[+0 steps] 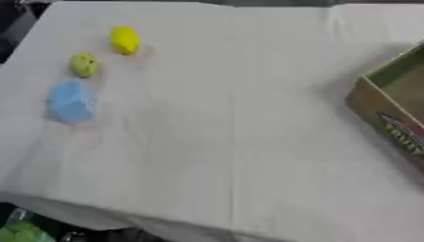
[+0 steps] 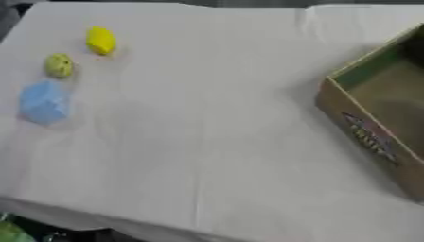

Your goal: Pick up the objects with one hand, pass them to the other hand, and then place them into the box on the other side of the table.

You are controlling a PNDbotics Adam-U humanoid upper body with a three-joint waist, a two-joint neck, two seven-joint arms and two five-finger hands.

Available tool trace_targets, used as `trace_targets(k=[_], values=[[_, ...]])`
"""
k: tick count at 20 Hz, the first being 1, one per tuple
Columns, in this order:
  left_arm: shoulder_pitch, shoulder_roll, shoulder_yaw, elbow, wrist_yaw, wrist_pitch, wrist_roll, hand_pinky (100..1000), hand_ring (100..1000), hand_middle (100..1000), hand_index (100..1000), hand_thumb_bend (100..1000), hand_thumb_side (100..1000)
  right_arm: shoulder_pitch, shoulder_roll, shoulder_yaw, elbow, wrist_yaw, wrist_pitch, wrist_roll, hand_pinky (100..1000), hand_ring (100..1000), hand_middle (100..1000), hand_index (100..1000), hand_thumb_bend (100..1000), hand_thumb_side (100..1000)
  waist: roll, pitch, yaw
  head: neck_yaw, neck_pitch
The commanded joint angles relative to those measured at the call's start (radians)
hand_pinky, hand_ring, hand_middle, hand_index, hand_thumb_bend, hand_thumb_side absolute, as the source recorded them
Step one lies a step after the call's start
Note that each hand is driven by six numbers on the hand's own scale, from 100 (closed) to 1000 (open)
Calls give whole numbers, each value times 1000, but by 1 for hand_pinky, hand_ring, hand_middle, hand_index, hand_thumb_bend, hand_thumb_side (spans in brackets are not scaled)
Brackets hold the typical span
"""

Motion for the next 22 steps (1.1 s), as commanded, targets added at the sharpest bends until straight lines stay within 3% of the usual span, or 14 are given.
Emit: trace_targets(k=[1,4,9,13,18,22], values=[[-20,79,-4,47,-103,8,-175,832,859,739,823,501,532,-3,-41,-2,-8,9,-3,2,968,631,708,735,100,577,5,-7,0,3,2],[-33,92,-15,77,-173,-23,-342,881,884,750,825,594,472,-2,-42,0,-6,11,-4,4,968,631,708,735,100,577,5,-8,-1,3,3],[-58,128,-58,89,-285,-96,-637,955,897,748,861,696,456,-3,-45,1,-5,12,-4,7,968,631,708,735,100,577,10,-9,-3,3,5],[-84,170,-94,88,-401,-124,-793,973,881,770,876,743,382,-2,-49,3,-5,14,-3,9,968,631,708,735,100,577,17,-12,-5,6,10],[-117,171,-117,85,-573,-106,-839,958,874,776,886,710,186,-4,-50,6,-4,15,-2,13,968,631,708,735,100,577,17,-12,-7,3,8],[-123,160,-126,91,-531,-75,-790,949,867,765,876,667,127,-2,-48,5,-3,16,-3,12,968,632,709,735,100,579,16,-10,-7,1,3]])
